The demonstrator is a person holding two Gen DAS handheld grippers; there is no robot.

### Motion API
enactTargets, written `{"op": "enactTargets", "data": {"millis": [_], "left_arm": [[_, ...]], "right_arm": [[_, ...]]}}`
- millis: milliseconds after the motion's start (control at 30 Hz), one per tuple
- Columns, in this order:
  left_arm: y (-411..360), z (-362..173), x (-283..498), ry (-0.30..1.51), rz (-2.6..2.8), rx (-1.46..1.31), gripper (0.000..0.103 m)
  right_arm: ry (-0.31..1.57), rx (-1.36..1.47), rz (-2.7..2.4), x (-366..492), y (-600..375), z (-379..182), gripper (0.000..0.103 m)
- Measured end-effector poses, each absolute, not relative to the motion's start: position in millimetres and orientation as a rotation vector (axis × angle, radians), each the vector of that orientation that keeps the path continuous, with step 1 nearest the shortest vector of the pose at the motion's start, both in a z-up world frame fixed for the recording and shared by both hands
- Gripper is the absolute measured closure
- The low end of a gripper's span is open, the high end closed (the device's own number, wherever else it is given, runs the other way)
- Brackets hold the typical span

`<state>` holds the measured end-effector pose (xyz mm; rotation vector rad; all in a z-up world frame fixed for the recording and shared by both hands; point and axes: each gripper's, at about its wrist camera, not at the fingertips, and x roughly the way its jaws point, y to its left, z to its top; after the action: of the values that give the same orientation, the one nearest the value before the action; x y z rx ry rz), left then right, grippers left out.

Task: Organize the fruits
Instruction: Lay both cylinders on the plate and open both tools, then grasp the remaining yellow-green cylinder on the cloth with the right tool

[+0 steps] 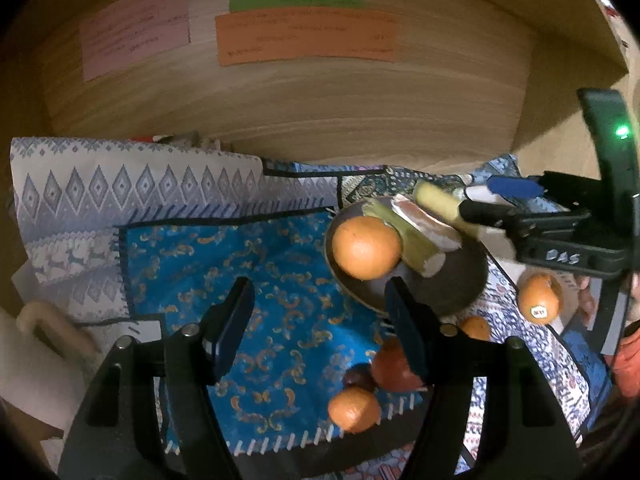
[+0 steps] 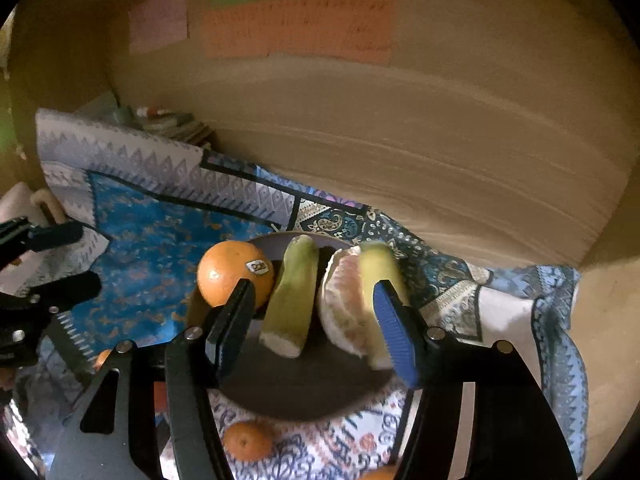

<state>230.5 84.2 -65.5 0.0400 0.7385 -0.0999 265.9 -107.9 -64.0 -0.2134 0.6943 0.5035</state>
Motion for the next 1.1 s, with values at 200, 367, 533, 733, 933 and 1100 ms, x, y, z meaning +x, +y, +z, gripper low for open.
{"op": "enactTargets", "data": {"millis": [200, 367, 533, 733, 933, 1100], "left_arm": [[73, -76, 216, 0.757, -0.143, 0.056, 0.027], [63, -91, 211, 0.798, -0.174, 0.076, 0.025], [58, -102, 214, 0.827, -0.189, 0.068, 0.025], [54, -108, 223, 0.845, -0.18, 0.048, 0.025], [58, -104, 228, 0.827, -0.147, 0.034, 0.02], [66, -103, 233, 0.824, -0.125, 0.022, 0.019]], "right_arm": [[0.643, -0.205, 0.468, 230, -131, -57, 0.037], [0.658, -0.187, 0.425, 212, -152, -67, 0.037], [0.693, -0.192, 0.367, 216, -170, -79, 0.037], [0.743, -0.181, 0.334, 255, -181, -89, 0.037], [0.854, -0.215, 0.333, 318, -177, -114, 0.059], [0.977, -0.243, 0.361, 359, -175, -140, 0.065]]}}
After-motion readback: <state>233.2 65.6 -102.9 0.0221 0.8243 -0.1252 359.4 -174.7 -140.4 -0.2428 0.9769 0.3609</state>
